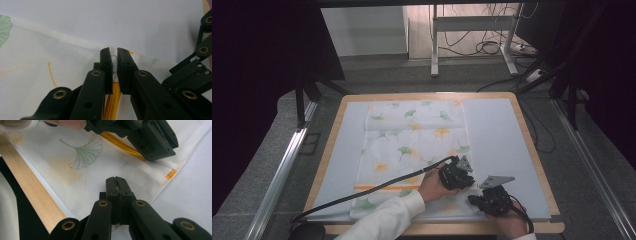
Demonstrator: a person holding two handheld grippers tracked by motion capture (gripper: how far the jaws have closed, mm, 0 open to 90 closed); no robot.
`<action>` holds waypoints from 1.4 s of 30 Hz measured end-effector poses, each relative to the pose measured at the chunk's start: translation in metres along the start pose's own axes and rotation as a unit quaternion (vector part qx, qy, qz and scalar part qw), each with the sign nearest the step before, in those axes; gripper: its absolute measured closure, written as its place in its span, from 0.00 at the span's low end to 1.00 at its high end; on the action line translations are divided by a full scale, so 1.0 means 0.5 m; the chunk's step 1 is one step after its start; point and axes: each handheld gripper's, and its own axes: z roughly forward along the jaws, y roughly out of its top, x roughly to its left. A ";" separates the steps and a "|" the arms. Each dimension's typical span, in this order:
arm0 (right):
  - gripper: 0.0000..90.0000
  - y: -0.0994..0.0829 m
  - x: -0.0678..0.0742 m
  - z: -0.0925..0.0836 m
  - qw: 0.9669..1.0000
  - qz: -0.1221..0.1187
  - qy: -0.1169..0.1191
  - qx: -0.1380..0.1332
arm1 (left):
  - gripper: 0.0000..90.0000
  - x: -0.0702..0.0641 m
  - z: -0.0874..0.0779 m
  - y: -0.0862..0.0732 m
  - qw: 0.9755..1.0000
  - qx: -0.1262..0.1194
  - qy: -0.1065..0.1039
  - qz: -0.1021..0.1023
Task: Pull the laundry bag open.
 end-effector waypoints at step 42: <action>1.00 0.004 -0.043 0.003 0.996 0.073 -0.044 -0.027 | 0.94 -0.006 -0.013 -0.008 1.000 0.015 0.017 0.014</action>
